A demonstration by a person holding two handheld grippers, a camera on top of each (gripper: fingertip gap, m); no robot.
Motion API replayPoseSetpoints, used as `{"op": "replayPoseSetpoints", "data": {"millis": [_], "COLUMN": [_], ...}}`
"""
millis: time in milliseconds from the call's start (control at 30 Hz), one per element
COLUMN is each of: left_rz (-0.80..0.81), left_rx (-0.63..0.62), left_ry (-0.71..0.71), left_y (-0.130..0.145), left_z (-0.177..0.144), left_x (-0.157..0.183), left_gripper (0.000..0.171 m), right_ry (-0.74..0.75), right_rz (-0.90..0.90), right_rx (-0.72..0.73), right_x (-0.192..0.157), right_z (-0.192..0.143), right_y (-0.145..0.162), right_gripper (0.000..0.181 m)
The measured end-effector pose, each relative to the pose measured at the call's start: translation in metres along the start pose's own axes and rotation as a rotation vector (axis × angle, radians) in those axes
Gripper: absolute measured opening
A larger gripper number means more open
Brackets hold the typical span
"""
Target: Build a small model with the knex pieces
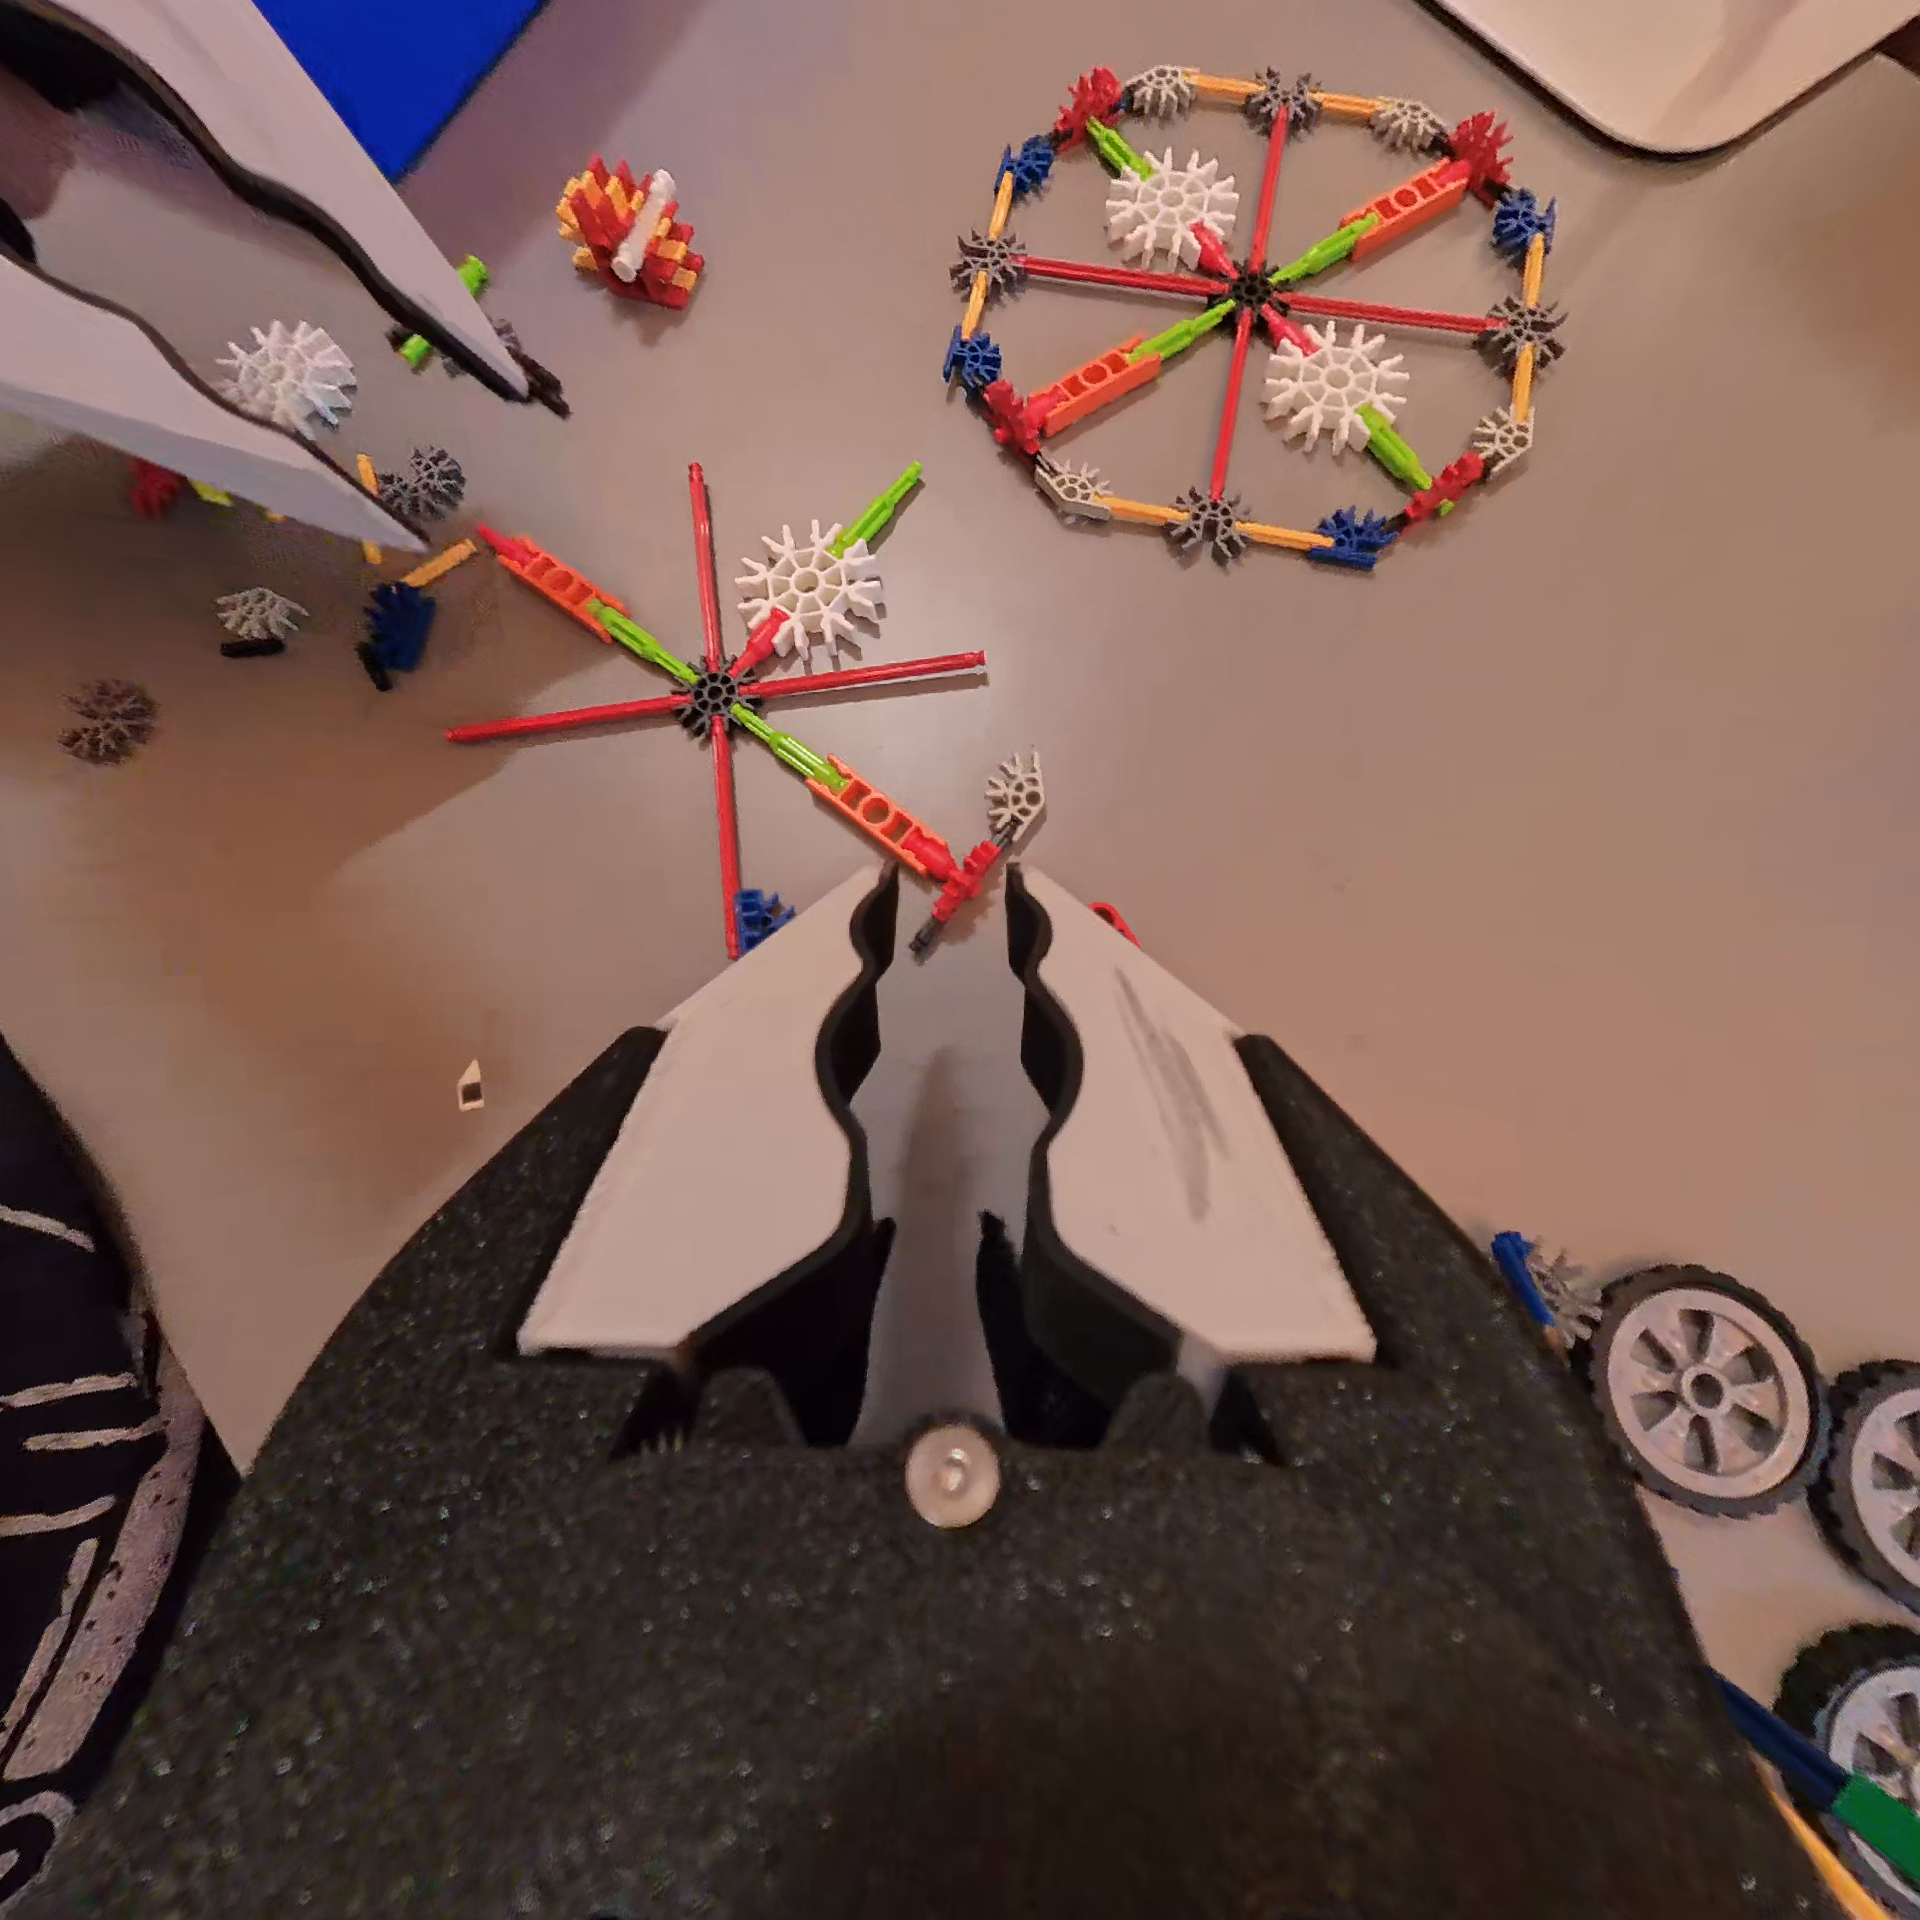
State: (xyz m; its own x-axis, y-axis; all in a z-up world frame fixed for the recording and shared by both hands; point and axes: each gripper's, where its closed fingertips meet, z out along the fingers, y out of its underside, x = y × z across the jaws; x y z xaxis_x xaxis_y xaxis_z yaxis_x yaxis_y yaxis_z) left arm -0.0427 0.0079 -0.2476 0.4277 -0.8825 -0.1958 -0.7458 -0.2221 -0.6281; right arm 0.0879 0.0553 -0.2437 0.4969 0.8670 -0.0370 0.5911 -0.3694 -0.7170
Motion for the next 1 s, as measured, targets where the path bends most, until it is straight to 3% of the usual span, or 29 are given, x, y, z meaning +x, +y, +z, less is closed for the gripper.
{"op": "replayPoseSetpoints", "data": {"millis": [133, 367, 733, 1000], "left_rz": [-0.027, -0.078, 0.003, 0.008], "left_rx": [-0.009, -0.110, -0.188, -0.146], "left_ry": [-0.038, -0.065, -0.012, 0.019], "left_y": [0.014, 0.062, 0.078, 0.072], "left_z": [-0.025, -0.052, -0.019, -0.012], "left_x": [-0.006, -0.006, 0.008, 0.010], "left_gripper": [0.030, 0.018, 0.014, 0.000], "right_ry": [-0.021, -0.054, -0.082, -0.075], "right_rz": [-0.031, -0.064, -0.103, -0.087], "right_rx": [-0.005, -0.006, 0.000, 0.000], "right_x": [-0.008, -0.021, -0.035, -0.028], "right_z": [0.001, 0.005, 0.009, 0.006], "right_y": [-0.001, 0.000, -0.002, 0.006], "right_gripper": [0.017, 0.017, 0.017, 0.017]}}
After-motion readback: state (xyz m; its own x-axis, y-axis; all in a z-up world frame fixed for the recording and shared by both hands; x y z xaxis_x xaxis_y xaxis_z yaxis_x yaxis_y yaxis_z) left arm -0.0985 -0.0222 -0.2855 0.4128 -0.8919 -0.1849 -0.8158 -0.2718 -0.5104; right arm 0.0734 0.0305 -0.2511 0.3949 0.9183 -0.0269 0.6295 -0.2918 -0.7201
